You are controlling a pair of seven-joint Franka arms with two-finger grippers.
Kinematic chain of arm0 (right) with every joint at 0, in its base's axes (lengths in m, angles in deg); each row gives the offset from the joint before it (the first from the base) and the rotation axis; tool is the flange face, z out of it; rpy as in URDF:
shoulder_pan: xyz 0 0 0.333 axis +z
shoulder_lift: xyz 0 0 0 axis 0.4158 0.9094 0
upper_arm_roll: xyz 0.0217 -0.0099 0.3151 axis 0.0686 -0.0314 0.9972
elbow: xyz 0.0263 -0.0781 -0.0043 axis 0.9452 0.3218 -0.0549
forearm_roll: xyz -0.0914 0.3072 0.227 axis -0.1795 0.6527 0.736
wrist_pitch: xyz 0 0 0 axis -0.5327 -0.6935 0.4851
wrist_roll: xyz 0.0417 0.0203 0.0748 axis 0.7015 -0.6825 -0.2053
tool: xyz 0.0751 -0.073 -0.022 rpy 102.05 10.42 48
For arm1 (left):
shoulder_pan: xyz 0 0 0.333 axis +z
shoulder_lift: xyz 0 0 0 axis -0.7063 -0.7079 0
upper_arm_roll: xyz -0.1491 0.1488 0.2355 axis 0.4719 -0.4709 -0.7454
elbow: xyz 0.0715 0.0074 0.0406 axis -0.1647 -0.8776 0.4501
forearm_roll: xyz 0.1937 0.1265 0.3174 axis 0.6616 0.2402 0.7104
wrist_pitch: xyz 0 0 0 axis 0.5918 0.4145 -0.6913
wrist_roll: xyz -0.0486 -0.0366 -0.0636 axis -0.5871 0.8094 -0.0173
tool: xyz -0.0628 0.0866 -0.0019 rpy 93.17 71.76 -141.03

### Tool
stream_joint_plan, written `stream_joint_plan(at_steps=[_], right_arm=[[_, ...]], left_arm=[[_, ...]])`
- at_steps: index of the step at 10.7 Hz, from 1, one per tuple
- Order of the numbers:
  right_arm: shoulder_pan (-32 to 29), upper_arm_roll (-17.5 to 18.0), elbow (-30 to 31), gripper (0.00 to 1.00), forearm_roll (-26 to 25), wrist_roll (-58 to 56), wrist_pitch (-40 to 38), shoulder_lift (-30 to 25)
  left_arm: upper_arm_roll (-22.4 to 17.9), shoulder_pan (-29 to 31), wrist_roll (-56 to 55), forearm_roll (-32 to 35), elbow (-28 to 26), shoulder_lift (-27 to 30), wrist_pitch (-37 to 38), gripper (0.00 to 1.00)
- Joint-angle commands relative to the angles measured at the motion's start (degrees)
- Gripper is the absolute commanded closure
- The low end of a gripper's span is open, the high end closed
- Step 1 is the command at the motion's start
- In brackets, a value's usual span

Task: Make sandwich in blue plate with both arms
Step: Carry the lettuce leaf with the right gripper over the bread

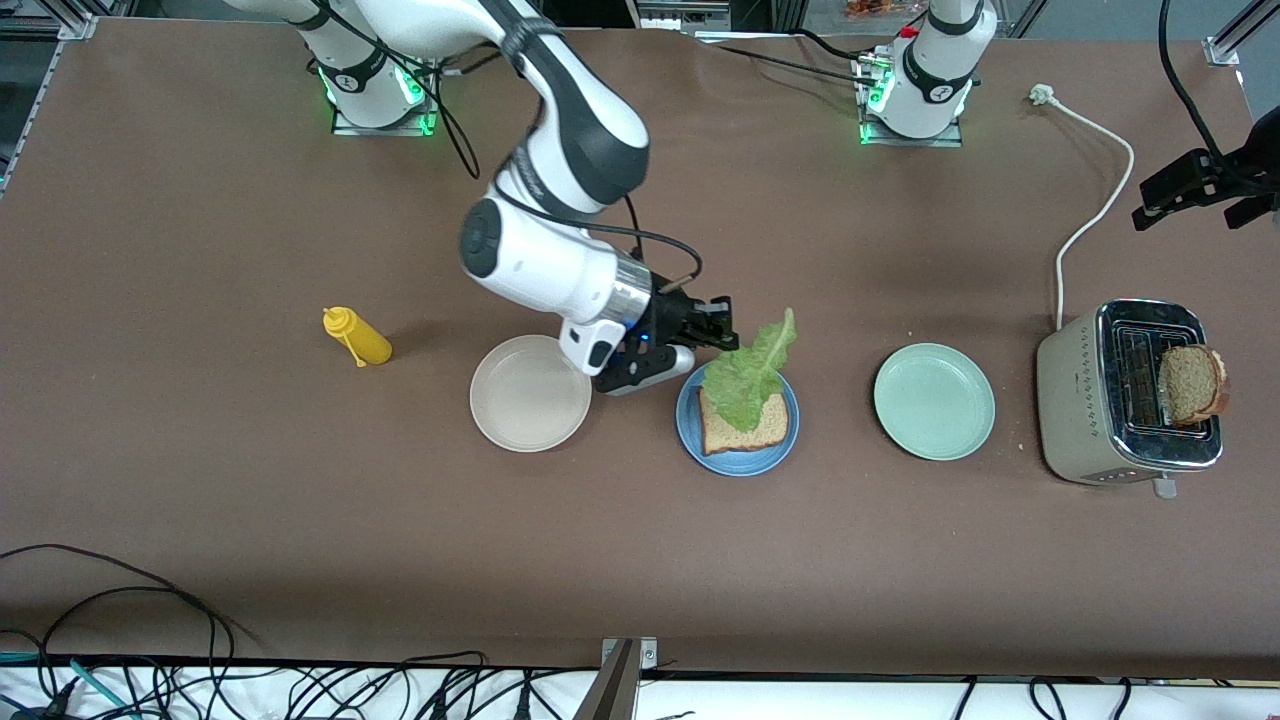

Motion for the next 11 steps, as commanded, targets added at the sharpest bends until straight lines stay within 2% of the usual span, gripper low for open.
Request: stream_joint_plan(at_steps=[1, 3, 5, 11], right_arm=[[-0.41, 7.58, -1.22, 1.00, 1.29, -0.87, 15.83, 6.81], [-0.32, 8.56, -1.31, 1.00, 1.29, -0.53, 19.55, 9.20], [-0.84, 10.75, -2.70, 1.00, 1.38, -0.18, 26.50, 12.27], [-0.41, 11.82, -3.33, 1.00, 1.12, 0.18, 37.14, 17.11]], left_arm=[[-0.21, 0.35, -0.10, 0.24, 1.57, -0.86, 1.23, 0.00], [-0.12, 1.05, -0.10, 0.15, 1.57, -1.13, 1.23, 0.00], [-0.12, 1.05, -0.10, 0.15, 1.57, -1.13, 1.23, 0.00], [-0.30, 2.28, -0.18, 0.24, 1.57, -2.00, 1.23, 0.00]])
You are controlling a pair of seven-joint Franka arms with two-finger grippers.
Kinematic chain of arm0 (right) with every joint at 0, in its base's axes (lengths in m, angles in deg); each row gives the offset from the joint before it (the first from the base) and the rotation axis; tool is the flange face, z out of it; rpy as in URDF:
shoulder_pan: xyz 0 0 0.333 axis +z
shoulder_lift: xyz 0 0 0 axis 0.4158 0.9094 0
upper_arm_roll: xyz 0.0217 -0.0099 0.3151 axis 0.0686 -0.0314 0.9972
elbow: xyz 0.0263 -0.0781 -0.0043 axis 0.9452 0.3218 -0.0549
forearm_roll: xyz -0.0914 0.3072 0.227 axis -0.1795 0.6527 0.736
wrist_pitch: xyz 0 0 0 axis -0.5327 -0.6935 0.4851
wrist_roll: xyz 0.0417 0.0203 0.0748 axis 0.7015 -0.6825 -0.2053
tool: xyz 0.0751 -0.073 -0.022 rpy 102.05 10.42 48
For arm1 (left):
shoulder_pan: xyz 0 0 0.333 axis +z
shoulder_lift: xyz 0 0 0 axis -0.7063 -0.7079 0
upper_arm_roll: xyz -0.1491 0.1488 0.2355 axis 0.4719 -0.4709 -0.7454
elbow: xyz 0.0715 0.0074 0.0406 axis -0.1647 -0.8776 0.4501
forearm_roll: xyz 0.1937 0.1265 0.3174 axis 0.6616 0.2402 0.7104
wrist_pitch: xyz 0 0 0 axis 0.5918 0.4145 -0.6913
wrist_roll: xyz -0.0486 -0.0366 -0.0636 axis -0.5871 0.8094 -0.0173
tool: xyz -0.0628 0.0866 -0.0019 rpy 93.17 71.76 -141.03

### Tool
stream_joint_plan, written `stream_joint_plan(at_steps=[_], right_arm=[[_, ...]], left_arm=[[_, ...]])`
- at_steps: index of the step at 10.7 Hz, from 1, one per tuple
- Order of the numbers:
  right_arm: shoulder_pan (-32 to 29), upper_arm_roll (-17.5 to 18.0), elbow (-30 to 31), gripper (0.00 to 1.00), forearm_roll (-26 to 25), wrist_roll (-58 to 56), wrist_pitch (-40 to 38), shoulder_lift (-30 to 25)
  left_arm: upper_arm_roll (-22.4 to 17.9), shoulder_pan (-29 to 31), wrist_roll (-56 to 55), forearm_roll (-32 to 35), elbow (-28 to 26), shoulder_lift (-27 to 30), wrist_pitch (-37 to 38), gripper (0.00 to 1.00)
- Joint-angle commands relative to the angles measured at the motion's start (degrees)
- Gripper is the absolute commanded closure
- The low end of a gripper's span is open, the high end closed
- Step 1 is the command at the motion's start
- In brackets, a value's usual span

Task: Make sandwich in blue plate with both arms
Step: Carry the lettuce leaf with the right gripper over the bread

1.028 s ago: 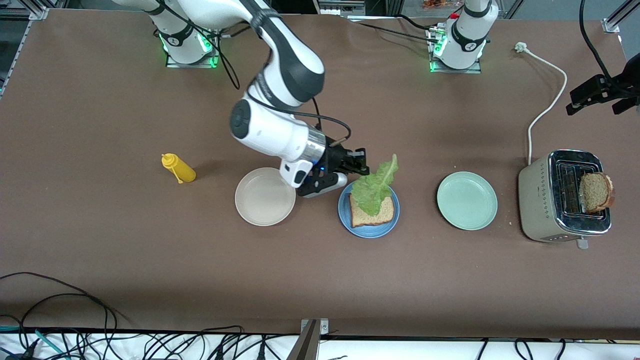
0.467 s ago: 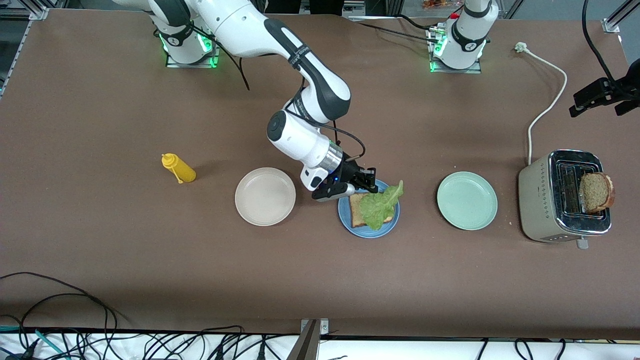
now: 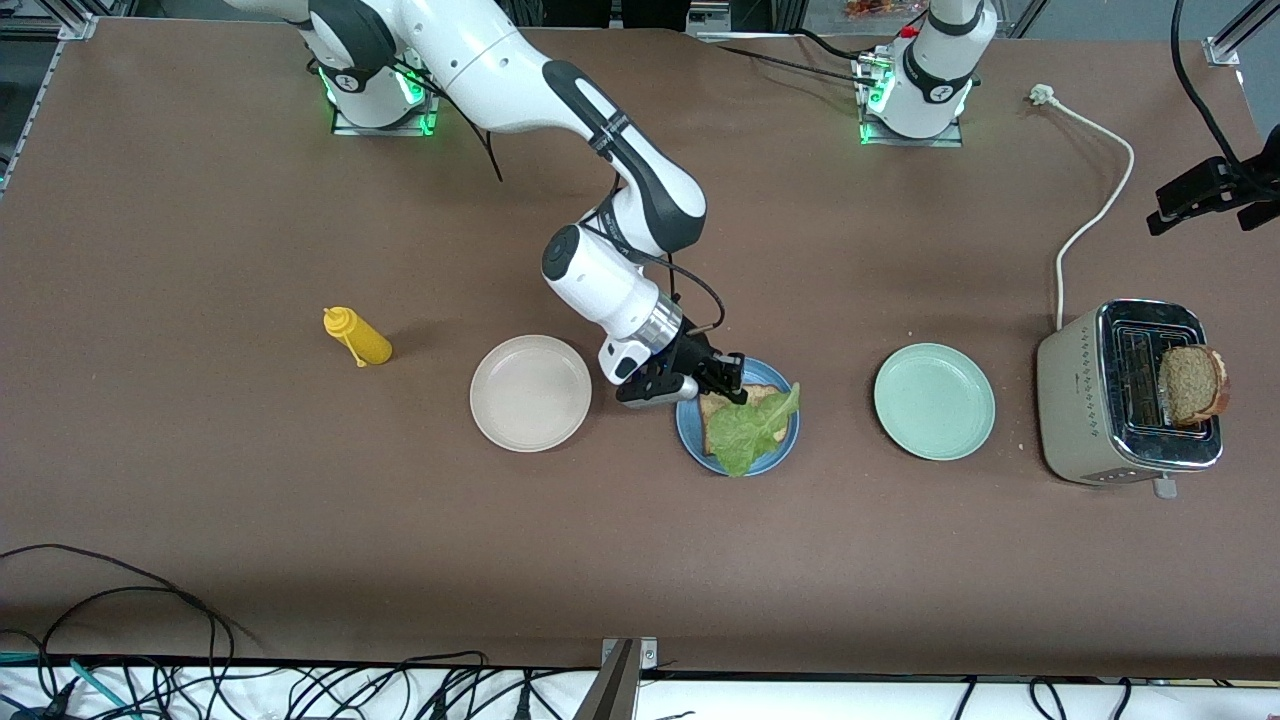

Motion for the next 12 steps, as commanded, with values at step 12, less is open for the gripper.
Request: stream_joint_plan(at_steps=[12], right_arm=[[-0.68, 3.52, -2.83, 1.00, 0.91, -0.34, 6.25, 4.32]], left_arm=[[0.29, 2.41, -0.14, 0.06, 1.66, -1.32, 1.31, 0.00]])
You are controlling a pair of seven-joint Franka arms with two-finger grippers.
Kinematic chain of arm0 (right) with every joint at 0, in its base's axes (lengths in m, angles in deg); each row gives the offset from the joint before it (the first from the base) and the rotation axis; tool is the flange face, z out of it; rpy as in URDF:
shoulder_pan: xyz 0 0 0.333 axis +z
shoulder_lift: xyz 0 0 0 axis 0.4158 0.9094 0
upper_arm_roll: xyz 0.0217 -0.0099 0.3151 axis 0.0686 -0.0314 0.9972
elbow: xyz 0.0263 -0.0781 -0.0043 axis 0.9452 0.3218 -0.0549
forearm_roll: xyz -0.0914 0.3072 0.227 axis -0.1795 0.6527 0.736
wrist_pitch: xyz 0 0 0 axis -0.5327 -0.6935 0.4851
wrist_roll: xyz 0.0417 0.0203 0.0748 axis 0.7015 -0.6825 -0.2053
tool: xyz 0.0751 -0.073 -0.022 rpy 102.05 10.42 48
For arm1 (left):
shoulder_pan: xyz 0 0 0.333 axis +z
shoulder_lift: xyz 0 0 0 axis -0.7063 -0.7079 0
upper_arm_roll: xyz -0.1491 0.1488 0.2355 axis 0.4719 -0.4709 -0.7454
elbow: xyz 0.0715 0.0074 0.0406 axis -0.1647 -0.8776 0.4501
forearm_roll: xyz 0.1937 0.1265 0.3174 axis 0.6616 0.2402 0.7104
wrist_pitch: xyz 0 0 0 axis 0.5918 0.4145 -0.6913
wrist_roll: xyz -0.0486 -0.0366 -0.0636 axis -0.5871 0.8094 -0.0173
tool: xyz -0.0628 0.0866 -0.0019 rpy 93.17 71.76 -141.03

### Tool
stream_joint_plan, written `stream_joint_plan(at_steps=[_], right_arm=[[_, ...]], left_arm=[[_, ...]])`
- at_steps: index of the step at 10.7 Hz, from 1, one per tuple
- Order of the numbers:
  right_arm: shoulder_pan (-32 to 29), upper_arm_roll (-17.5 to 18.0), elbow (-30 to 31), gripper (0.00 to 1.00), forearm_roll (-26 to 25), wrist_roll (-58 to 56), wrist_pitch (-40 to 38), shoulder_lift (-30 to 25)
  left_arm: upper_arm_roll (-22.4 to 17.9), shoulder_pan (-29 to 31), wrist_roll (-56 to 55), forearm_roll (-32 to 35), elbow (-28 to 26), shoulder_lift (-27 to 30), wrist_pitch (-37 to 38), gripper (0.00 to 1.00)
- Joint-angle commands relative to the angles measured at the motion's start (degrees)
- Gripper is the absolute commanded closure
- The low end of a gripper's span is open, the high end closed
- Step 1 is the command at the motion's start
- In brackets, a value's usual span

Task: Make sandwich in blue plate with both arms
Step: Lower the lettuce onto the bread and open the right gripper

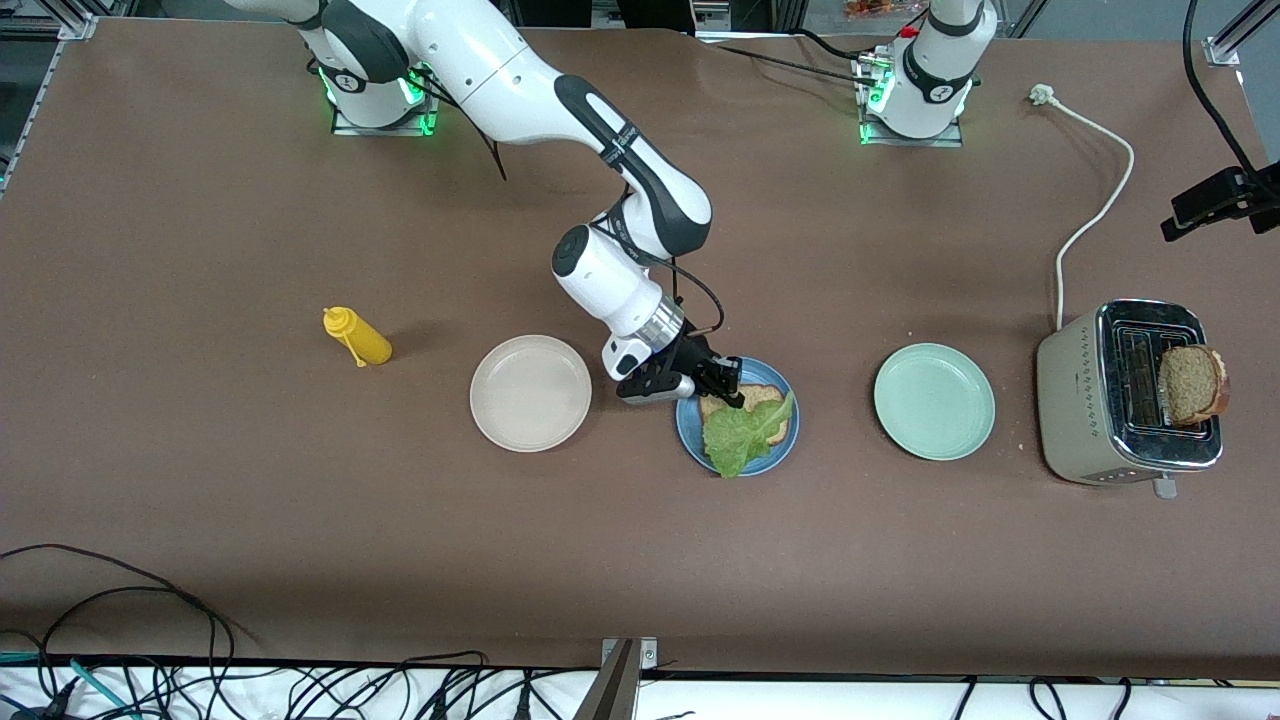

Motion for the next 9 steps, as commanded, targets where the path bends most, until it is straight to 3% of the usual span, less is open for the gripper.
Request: stream_joint_plan(at_steps=[1, 2, 3, 4, 6, 9], right_arm=[[-0.46, 0.74, -2.57, 1.00, 0.91, -0.38, 0.76, 1.79], [-0.46, 0.74, -2.57, 0.95, 0.91, -0.38, 0.59, 1.79], [-0.55, 0.74, -2.57, 0.66, 0.91, -0.30, 0.58, 1.79], [-0.64, 0.83, -2.57, 0.61, 1.00, -0.12, 0.50, 1.71], [-0.72, 0.83, -2.57, 0.40, 1.00, 1.19, 0.32, 1.62], [-0.55, 0.92, -2.57, 0.23, 1.09, 5.22, 0.23, 0.74]], left_arm=[[0.27, 0.45, -0.10, 0.06, 1.51, -0.50, 1.23, 0.00], [0.35, 0.45, -0.10, 0.06, 1.51, -0.50, 1.23, 0.00], [0.27, 0.45, -0.10, 0.06, 1.51, -0.50, 1.23, 0.00], [0.27, 0.45, -0.10, 0.06, 1.51, -0.50, 1.23, 0.00], [0.27, 0.45, -0.10, 0.06, 1.51, -0.50, 1.23, 0.00], [0.18, 0.54, -0.10, 0.06, 1.51, -0.59, 1.23, 0.00]])
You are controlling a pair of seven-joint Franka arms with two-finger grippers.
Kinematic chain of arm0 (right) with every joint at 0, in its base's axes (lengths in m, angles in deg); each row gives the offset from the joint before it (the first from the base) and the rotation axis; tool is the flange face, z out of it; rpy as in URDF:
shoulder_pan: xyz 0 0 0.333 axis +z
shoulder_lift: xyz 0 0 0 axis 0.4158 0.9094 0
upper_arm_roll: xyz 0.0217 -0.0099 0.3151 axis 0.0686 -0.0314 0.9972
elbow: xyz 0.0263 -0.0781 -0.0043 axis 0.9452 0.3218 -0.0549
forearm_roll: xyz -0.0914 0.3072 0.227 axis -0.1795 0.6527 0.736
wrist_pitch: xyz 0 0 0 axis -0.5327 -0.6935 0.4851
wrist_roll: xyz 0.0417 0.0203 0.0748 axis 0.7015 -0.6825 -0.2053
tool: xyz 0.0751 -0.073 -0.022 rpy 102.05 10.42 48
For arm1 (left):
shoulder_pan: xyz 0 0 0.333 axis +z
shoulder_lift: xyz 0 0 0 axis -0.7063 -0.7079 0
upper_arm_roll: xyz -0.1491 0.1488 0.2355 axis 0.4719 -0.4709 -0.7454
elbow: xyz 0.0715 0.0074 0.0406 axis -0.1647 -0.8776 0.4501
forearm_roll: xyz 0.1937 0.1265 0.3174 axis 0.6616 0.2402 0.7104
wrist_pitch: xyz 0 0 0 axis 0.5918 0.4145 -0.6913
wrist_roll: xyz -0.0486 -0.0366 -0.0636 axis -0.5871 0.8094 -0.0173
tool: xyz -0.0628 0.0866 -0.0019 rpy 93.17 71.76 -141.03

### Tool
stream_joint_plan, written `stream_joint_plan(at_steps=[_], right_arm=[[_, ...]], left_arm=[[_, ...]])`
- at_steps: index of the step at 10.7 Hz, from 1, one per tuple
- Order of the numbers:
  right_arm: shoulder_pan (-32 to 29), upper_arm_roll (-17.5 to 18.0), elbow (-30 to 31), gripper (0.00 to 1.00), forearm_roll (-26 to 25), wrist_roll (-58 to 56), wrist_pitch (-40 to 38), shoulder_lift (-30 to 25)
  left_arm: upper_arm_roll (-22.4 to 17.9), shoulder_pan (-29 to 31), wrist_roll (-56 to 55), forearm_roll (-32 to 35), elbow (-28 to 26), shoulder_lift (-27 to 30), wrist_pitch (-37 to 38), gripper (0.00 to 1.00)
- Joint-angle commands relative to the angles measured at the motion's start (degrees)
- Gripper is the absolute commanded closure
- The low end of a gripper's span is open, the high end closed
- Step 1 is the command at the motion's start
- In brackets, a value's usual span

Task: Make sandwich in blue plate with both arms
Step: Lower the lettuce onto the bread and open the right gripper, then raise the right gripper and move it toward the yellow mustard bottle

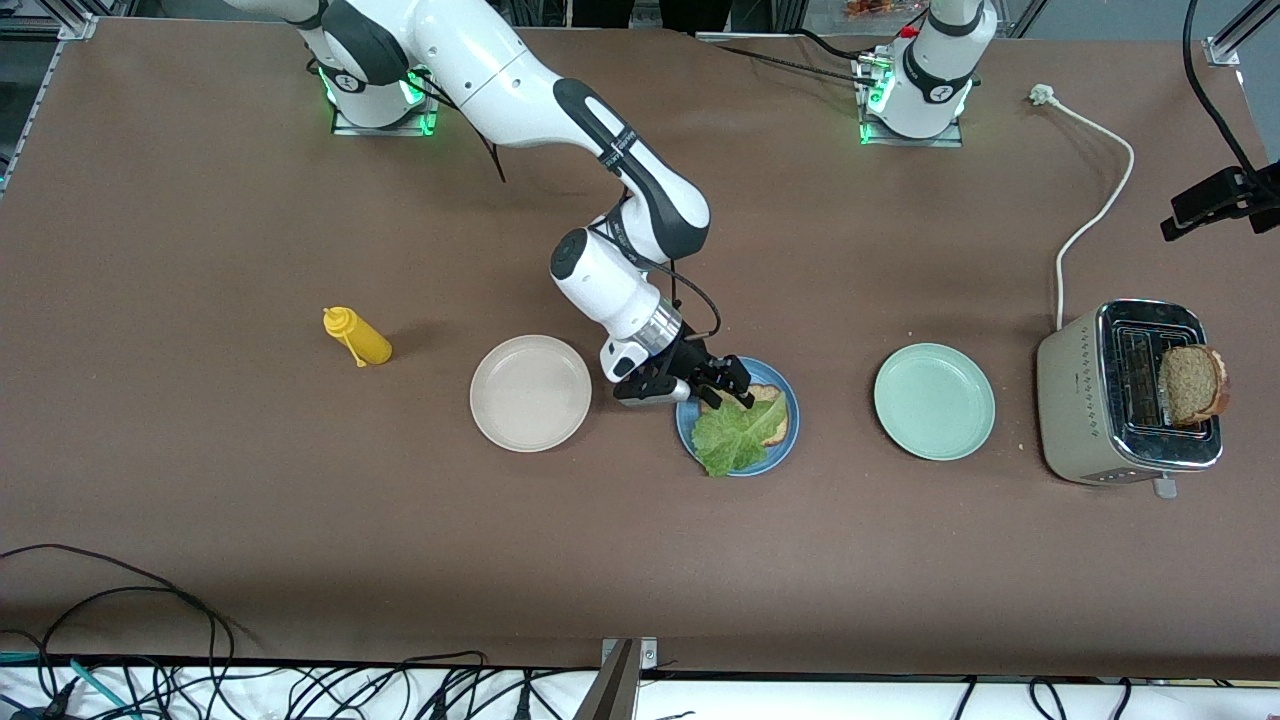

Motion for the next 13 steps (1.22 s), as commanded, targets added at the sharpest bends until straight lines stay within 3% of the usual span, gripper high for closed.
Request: stream_joint_plan(at_steps=[1, 3, 5, 8, 9, 11, 13], right_arm=[[0.06, 1.00, -2.12, 0.21, 0.98, 5.74, 0.05, -0.66], [0.50, 1.08, -0.38, 0.18, 1.24, 8.14, -2.48, -3.20], [0.50, 2.30, 5.93, 0.11, 1.33, 8.06, -2.58, -6.89], [0.41, 2.67, 19.72, 0.10, 1.33, 8.15, -5.99, -16.10], [0.15, 1.54, 25.16, 0.09, 1.16, 8.06, -9.84, -20.66], [0.15, -4.07, 33.00, 0.03, 0.37, 7.53, -20.98, -29.28], [0.15, -9.61, 38.29, 0.00, -4.44, 6.30, -30.49, -35.62]], left_arm=[[0.20, 0.53, -0.09, 0.06, 1.51, -0.50, 1.15, 0.00], [0.20, 0.45, -0.09, 0.06, 1.51, -0.59, 1.15, 0.00], [0.20, 0.53, -0.09, 0.06, 1.51, -0.59, 1.15, 0.00], [0.20, 0.45, -0.09, 0.06, 1.51, -0.59, 1.15, 0.00], [0.20, 0.45, -0.09, 0.06, 1.51, -0.50, 1.15, 0.00], [0.20, 0.45, -0.09, 0.06, 1.51, -0.59, 1.15, 0.00], [0.20, 0.53, -0.09, 0.06, 1.51, -0.59, 1.15, 0.00]])
